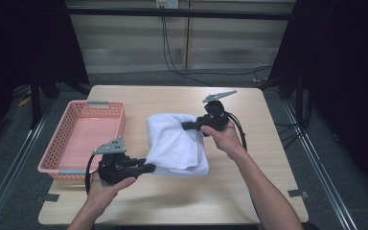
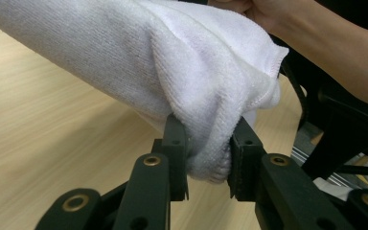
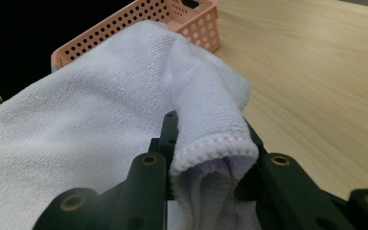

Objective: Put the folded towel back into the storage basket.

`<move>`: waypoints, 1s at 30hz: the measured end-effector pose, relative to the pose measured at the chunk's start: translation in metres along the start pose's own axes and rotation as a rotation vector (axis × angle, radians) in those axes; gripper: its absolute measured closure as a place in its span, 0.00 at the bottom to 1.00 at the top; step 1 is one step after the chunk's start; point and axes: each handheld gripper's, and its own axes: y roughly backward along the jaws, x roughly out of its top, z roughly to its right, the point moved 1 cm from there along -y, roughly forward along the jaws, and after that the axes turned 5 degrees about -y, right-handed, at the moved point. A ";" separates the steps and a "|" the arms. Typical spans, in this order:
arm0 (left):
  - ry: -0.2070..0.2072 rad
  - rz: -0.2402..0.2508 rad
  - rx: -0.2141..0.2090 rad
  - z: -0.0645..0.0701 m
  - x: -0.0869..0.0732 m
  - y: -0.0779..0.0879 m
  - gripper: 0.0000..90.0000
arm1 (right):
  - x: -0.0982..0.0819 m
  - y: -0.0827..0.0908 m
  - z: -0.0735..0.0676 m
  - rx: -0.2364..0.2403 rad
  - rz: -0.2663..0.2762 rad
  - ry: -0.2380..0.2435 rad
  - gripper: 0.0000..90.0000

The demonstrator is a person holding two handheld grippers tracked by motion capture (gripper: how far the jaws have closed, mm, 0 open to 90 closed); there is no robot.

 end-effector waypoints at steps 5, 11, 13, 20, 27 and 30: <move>0.008 0.022 0.031 -0.011 0.002 0.019 0.81 | 0.019 -0.015 -0.005 0.036 0.004 -0.001 0.80; 0.011 0.034 0.065 -0.020 0.006 0.041 0.81 | 0.039 -0.032 -0.013 0.066 0.009 0.017 0.80; 0.011 0.039 0.075 -0.024 0.007 0.049 0.81 | 0.047 -0.039 -0.014 0.085 0.015 0.016 0.80; 0.035 0.070 0.127 -0.041 0.007 0.083 0.81 | 0.075 -0.066 -0.026 0.129 0.007 0.027 0.80; 0.062 0.094 0.197 -0.059 0.000 0.124 0.82 | 0.105 -0.103 -0.048 0.144 -0.018 0.041 0.80; 0.083 0.114 0.241 -0.066 -0.004 0.147 0.82 | 0.117 -0.120 -0.060 0.161 -0.018 0.042 0.80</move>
